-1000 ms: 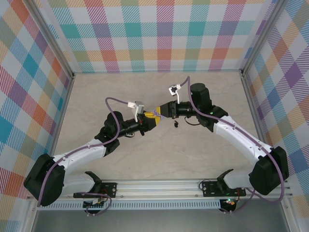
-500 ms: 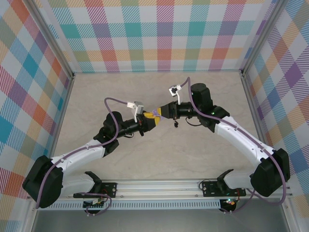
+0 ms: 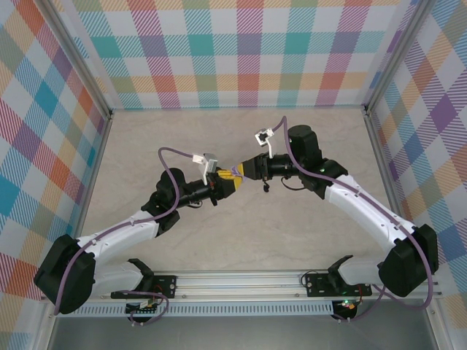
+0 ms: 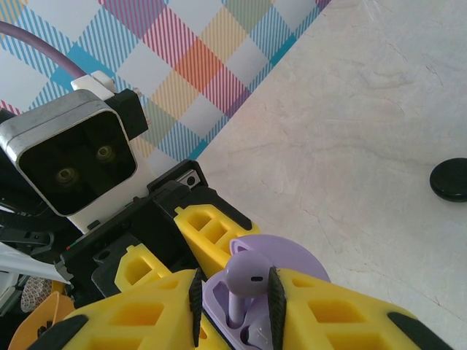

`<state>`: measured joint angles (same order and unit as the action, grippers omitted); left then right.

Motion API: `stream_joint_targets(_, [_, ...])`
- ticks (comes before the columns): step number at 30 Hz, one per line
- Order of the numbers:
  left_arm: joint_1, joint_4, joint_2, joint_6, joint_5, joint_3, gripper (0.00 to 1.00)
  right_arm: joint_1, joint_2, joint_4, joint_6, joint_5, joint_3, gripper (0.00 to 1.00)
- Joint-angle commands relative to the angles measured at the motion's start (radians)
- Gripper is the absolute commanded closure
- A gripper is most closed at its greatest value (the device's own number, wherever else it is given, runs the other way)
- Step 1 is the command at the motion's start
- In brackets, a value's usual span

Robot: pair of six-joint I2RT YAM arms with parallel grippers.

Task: Insert the wireless bluetooth earbuds into the charging case

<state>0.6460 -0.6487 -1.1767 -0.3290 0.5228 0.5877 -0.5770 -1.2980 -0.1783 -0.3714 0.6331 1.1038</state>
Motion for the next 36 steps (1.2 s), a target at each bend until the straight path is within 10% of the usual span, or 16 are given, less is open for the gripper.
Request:
stream_joint_targets(1, [0.013, -0.022, 0.020, 0.026, 0.014, 0.021, 0.78, -0.007, 0.024, -0.034, 0.032, 0.023, 0.030, 0.67])
stream_joint_targets(36, [0.012, 0.188, 0.079, 0.276, 0.049, 0.067, 0.78, -0.037, 0.044, -0.181, 0.100, -0.036, 0.098, 0.64])
